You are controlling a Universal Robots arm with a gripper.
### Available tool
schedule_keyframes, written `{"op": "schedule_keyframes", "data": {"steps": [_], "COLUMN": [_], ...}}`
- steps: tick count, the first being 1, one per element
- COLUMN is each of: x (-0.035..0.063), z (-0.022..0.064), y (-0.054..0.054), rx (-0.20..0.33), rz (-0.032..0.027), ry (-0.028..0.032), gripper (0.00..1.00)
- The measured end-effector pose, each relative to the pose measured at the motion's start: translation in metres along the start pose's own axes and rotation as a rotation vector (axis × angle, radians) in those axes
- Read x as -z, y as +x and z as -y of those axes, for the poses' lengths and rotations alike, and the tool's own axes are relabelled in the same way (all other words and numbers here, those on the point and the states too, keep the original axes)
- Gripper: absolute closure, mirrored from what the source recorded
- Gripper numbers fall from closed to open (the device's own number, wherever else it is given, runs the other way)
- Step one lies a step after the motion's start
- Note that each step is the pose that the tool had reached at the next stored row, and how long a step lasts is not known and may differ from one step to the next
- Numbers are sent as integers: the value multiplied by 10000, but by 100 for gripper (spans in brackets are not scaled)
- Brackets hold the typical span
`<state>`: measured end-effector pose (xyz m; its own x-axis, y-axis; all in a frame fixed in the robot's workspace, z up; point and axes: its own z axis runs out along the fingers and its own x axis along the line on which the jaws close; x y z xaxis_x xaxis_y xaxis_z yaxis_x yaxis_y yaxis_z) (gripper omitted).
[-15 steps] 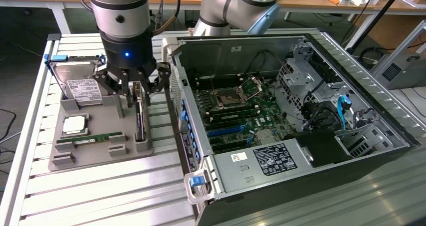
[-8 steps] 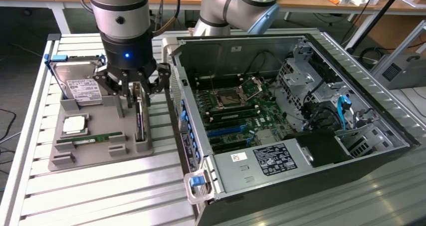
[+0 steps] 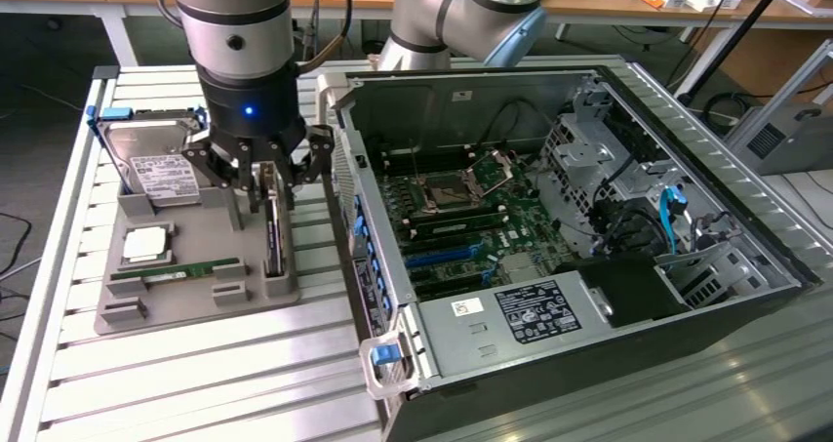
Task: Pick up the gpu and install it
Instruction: 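Pick up the gpu and move the gpu toward the slot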
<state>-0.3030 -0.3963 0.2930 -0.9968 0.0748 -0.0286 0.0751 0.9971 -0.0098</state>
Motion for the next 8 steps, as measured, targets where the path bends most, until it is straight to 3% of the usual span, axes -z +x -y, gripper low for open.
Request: {"op": "schedule_keyframes", "data": {"steps": [8], "x": [-23], "z": [0], "y": [1], "rx": [1], "rz": [2], "ry": [25], "gripper": [58]}}
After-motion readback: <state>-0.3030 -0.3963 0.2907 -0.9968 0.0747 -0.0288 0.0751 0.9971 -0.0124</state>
